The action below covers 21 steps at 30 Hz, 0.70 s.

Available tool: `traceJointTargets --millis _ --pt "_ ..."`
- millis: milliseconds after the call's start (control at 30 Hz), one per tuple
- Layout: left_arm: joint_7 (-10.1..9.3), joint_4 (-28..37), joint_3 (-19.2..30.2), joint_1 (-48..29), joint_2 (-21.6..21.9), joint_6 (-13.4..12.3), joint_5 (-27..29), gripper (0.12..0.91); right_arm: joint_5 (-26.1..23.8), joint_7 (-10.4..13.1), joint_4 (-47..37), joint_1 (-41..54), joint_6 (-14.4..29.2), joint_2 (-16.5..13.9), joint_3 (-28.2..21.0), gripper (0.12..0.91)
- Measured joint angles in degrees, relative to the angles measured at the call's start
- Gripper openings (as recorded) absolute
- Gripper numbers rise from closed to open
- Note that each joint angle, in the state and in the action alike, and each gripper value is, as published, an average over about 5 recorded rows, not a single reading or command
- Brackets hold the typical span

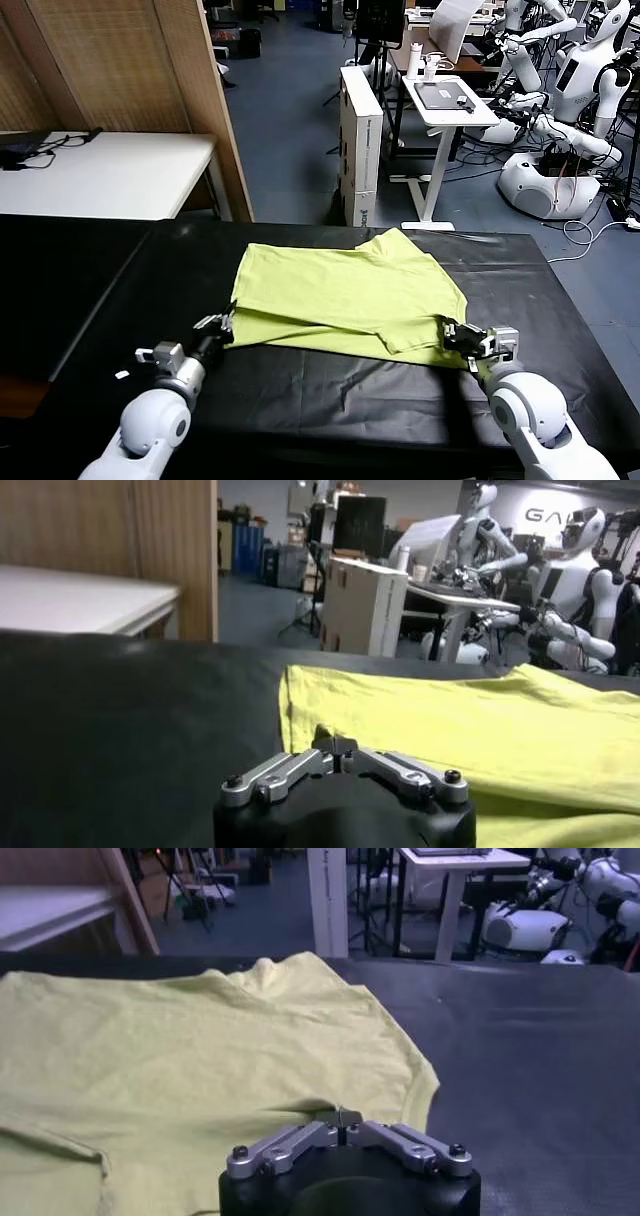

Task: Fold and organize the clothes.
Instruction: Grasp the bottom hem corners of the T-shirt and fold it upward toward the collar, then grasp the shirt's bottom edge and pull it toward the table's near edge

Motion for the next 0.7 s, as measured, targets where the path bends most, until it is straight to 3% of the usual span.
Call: traceJointTargets --millis 200,333,433,700 --pt "-0.43 -2.74 -1.71 2.6 -0.49 1.35 0.92 0.656 -1.38 -0.87 4.3 -5.18 -0.38 -1.43 3.05 0.906" --pt "-0.93 -5.31 -3.11 5.73 -1.51 1.6 2.49 0.855 -2.09 -1.34 7.07 -10.83 -0.02 -1.58 5.21 0.907" --pt "-0.81 -7.58 -3.52 8.91 -2.65 1.66 4.41 0.9 -2.19 -1.45 7.78 -14.32 0.21 -1.42 6.52 0.907" --pt "-0.97 -9.14 -3.42 14.14 -5.1 2.13 6.34 0.907 -2.62 -2.05 7.37 -17.68 0.44 -1.03 7.74 0.907"
